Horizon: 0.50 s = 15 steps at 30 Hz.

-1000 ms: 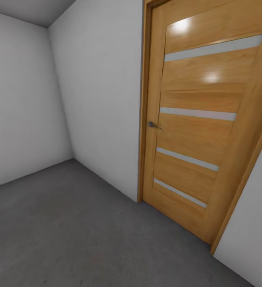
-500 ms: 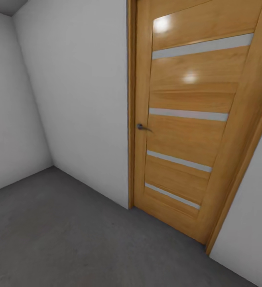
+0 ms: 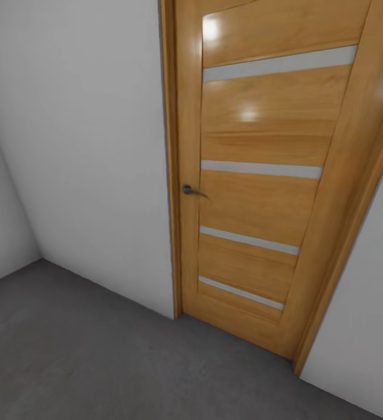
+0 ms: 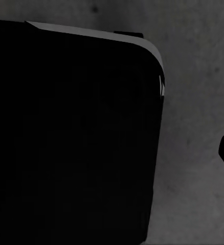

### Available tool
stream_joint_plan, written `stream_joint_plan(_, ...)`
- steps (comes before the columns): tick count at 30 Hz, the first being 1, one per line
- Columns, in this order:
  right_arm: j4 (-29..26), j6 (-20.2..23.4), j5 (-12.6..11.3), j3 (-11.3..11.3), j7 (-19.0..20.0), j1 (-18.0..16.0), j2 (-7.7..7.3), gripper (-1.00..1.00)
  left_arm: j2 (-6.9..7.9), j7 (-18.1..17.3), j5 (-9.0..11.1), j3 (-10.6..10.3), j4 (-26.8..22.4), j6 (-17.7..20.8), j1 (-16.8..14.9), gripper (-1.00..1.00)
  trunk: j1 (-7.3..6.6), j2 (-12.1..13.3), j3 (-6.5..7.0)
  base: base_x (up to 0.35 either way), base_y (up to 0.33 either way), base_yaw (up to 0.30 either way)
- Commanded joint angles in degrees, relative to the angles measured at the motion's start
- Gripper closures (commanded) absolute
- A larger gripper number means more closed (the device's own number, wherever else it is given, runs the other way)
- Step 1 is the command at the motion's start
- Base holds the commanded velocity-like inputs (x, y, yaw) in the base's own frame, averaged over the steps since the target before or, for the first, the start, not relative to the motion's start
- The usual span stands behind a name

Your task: Move the two storage containers from the living room to the garage. In the garage, place one container on the floor and stack the other container on top of it (either order is fine).

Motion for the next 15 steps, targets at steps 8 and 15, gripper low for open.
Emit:
stream_joint_plan(8,0.1,-0.2,0.2,0.3,0.0,0.0,-0.01,-1.00,-0.01,0.0,0.4,0.3,0.0,-0.2,0.0,-1.00,0.03,0.0,-0.04,0.299,0.207,-0.286)
stream_joint_plan(15,0.1,-0.2,0.2,0.3,0.0,0.0,-0.01,-1.00,0.00,0.0,0.4,0.3,0.0,-0.2,0.0,-1.00,0.03,0.0,-0.04,0.299,0.207,-0.286)
